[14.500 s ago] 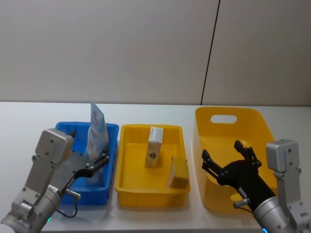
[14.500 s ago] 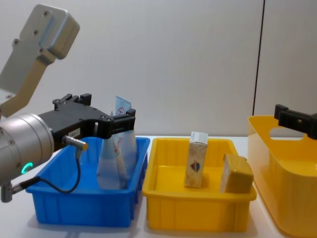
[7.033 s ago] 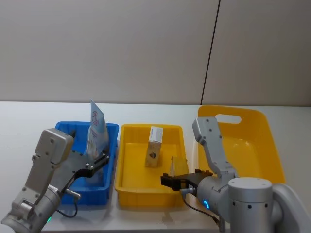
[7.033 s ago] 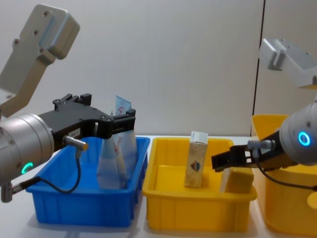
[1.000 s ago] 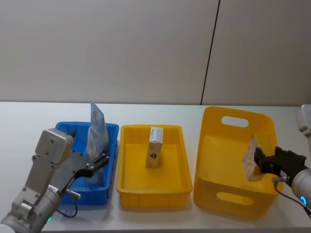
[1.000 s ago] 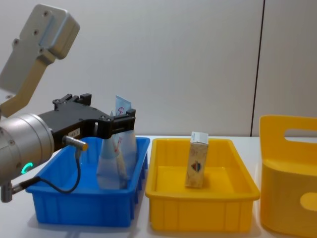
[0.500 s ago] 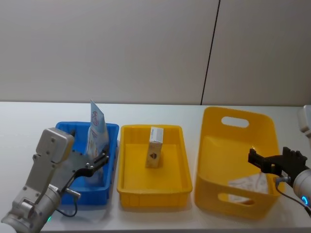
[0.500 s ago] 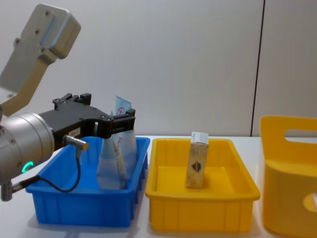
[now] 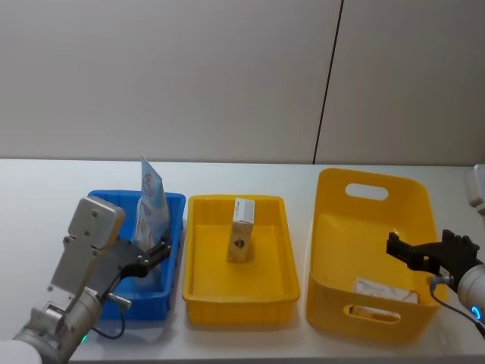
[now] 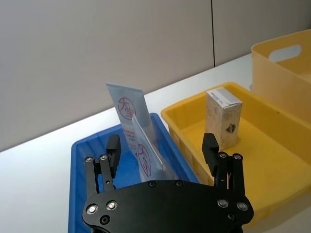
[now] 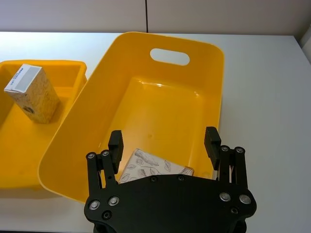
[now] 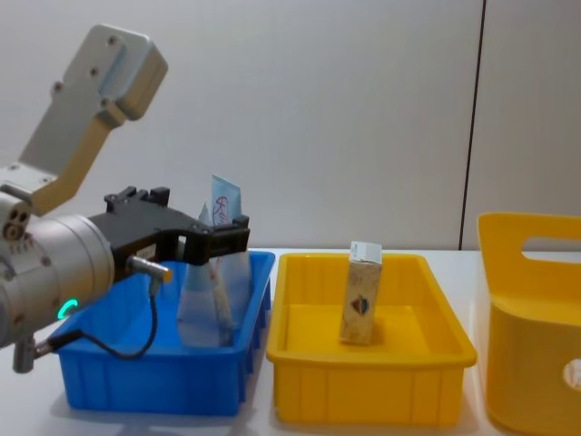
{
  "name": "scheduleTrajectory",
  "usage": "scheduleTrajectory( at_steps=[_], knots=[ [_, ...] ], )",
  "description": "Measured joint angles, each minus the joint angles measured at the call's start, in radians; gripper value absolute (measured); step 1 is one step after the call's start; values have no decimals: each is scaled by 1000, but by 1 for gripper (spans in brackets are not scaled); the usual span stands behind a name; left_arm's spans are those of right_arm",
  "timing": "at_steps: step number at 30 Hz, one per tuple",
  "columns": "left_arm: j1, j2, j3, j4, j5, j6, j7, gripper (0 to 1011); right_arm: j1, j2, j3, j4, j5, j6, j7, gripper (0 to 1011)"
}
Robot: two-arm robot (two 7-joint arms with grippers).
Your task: Bimanual collaborative sorting of washing and personal care products
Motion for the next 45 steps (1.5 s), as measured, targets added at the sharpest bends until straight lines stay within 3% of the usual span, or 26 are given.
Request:
scheduleTrajectory(
  at_steps=[12, 33, 37, 45],
  knots=[
    [-13, -42, -5, 54, 9, 40, 26, 1001, 0, 0, 1, 1, 0, -1, 1, 1003],
    [-81, -120, -10, 203, 6, 31, 18, 1001, 0, 0, 1, 2, 0, -1, 1, 1003],
    [-86, -125, -10, 212, 5, 30, 17, 944, 0, 0, 1, 2, 0, -1, 1, 1003],
    [-94, -134, -10, 229, 5, 29, 14, 705, 0, 0, 1, 2, 0, -1, 1, 1002]
  ],
)
